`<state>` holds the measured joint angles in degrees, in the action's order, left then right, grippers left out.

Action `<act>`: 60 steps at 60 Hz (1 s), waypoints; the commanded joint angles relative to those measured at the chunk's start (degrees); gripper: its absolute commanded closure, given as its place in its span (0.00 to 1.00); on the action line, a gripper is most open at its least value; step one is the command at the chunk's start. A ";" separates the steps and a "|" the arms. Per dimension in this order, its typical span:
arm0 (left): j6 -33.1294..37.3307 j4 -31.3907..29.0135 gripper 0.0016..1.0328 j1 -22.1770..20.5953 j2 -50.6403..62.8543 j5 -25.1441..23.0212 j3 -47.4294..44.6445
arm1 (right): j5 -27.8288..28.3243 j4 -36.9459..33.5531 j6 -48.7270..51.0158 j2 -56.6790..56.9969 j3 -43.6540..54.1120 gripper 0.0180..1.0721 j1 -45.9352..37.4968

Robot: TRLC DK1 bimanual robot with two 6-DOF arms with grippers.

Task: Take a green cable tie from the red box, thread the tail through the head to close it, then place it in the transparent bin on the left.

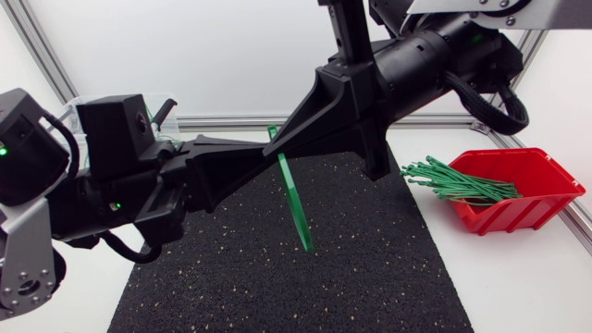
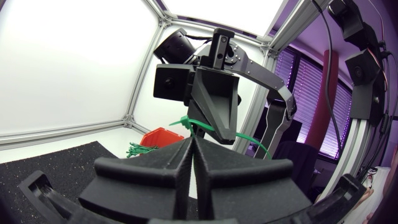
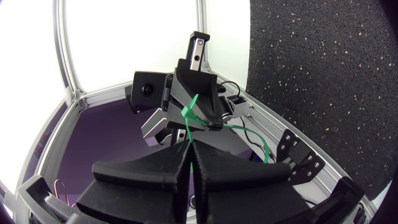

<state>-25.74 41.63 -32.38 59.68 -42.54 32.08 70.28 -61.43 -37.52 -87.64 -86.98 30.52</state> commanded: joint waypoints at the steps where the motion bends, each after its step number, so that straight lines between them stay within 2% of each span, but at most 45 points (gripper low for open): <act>1: -0.81 1.35 0.97 -0.93 -1.94 -0.79 -1.31 | -0.76 0.43 -1.59 0.10 1.02 0.95 -1.08; 18: -1.51 1.35 0.97 -3.13 -3.17 -0.87 -1.58 | -0.76 0.52 -1.68 -1.66 0.76 0.94 -1.87; 30: -1.69 1.26 0.97 -3.04 -3.96 -0.87 -1.23 | -0.94 0.52 -1.59 -2.80 0.93 0.90 -2.22; 37: -1.60 0.91 0.97 -2.51 -4.13 -0.87 -1.05 | -1.37 0.87 -1.15 -2.54 0.58 0.78 -1.61; 41: -1.51 0.65 0.97 -1.37 -4.13 -1.22 -0.87 | -1.37 0.96 -0.71 -1.49 0.58 0.57 -0.46; 43: -1.42 0.39 0.97 -0.67 -4.13 -1.66 -0.79 | -1.37 0.96 -0.63 -0.96 0.58 0.50 -0.20; 51: -1.33 0.21 0.97 2.76 -3.96 -4.13 -0.26 | -1.29 1.05 -0.54 0.54 0.58 0.34 -0.11; 60: -1.25 -0.32 0.97 7.60 -1.50 -9.66 0.97 | -1.37 0.96 0.25 1.59 0.58 0.20 -0.20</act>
<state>-26.79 40.18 -26.89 57.39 -50.17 31.46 69.14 -60.10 -37.47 -87.00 -87.00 30.00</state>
